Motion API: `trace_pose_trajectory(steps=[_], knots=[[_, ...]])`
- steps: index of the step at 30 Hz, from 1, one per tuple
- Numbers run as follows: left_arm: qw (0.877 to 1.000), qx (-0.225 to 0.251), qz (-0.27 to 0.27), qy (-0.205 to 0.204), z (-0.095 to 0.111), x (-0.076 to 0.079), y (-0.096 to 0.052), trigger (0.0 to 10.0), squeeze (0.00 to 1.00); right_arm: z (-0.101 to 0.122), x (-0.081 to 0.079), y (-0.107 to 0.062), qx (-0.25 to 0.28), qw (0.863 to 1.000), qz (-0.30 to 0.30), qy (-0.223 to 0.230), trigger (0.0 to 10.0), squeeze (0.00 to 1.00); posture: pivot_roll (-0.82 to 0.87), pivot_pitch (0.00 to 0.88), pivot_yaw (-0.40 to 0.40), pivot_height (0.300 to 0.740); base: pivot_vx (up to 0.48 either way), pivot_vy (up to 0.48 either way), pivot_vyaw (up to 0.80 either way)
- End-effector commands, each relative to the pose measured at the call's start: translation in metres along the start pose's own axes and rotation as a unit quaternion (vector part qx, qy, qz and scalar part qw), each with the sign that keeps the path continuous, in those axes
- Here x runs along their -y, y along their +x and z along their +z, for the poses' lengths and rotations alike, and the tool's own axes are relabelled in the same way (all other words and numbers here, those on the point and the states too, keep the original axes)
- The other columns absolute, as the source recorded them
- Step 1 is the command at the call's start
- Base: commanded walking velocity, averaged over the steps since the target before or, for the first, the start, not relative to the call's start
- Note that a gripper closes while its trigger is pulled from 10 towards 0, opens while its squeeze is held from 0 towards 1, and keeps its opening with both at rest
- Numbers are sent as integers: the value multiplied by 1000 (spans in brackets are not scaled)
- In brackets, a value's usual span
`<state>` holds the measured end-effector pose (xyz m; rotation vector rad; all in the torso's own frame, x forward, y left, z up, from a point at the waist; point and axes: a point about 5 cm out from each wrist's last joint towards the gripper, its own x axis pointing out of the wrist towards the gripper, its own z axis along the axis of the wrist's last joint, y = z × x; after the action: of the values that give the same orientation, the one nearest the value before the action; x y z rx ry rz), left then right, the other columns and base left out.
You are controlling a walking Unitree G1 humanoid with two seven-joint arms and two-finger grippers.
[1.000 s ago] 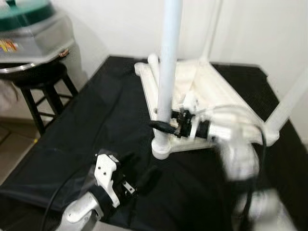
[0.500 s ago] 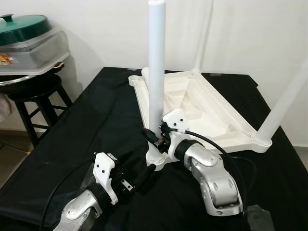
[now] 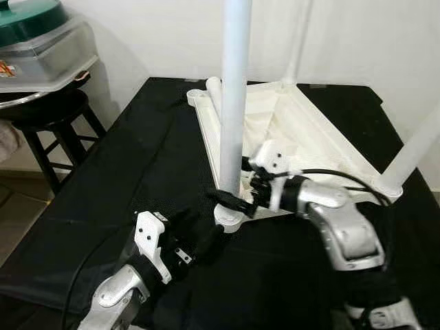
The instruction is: Building children table
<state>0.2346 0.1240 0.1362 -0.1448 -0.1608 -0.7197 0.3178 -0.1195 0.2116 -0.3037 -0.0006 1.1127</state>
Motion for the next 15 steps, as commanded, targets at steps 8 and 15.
trace_pose_trajectory(steps=[8, 15], knots=[[1000, -5, 0, 2, -1, 3, -2, 10000, 0, 7, 39, 3, -1, 998, 69, -7, 5961, 0, 78, 158, 9, 740, 0, 0, 0], [1000, -6, 15, 9, -1, 3, -5, 10000, 0, -4, 45, 1, -12, 993, 114, 16, 0, 0, 94, 164, 10, 740, 0, 0, 0]])
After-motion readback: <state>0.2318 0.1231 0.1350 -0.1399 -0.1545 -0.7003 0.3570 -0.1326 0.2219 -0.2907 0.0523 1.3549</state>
